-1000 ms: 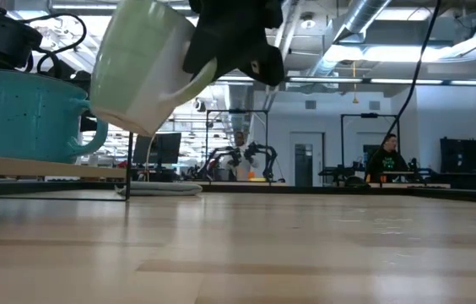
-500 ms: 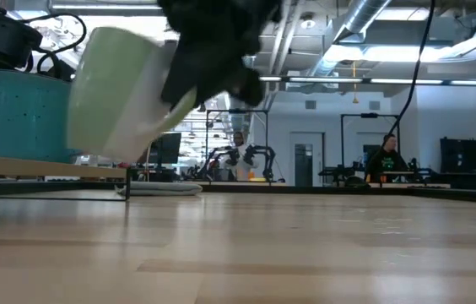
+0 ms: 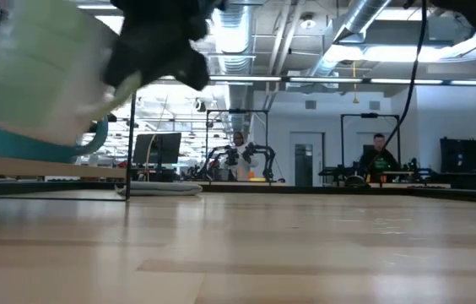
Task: Stack small to large cups/mugs on shelf
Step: Put the green mug on the shelf
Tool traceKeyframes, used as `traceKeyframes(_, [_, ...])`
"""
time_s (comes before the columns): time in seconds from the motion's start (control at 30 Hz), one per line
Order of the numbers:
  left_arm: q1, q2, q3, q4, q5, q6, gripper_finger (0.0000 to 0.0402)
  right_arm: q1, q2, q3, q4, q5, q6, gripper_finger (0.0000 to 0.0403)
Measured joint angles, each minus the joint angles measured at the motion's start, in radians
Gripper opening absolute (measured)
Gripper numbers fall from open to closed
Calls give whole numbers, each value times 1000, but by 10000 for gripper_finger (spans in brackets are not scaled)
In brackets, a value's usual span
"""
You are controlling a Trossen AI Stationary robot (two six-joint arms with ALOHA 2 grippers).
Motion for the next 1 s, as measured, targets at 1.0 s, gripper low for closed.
traceKeyframes(1.0, [-1, 9, 0, 7, -1, 9, 261, 8, 98, 113, 32, -58, 7, 71])
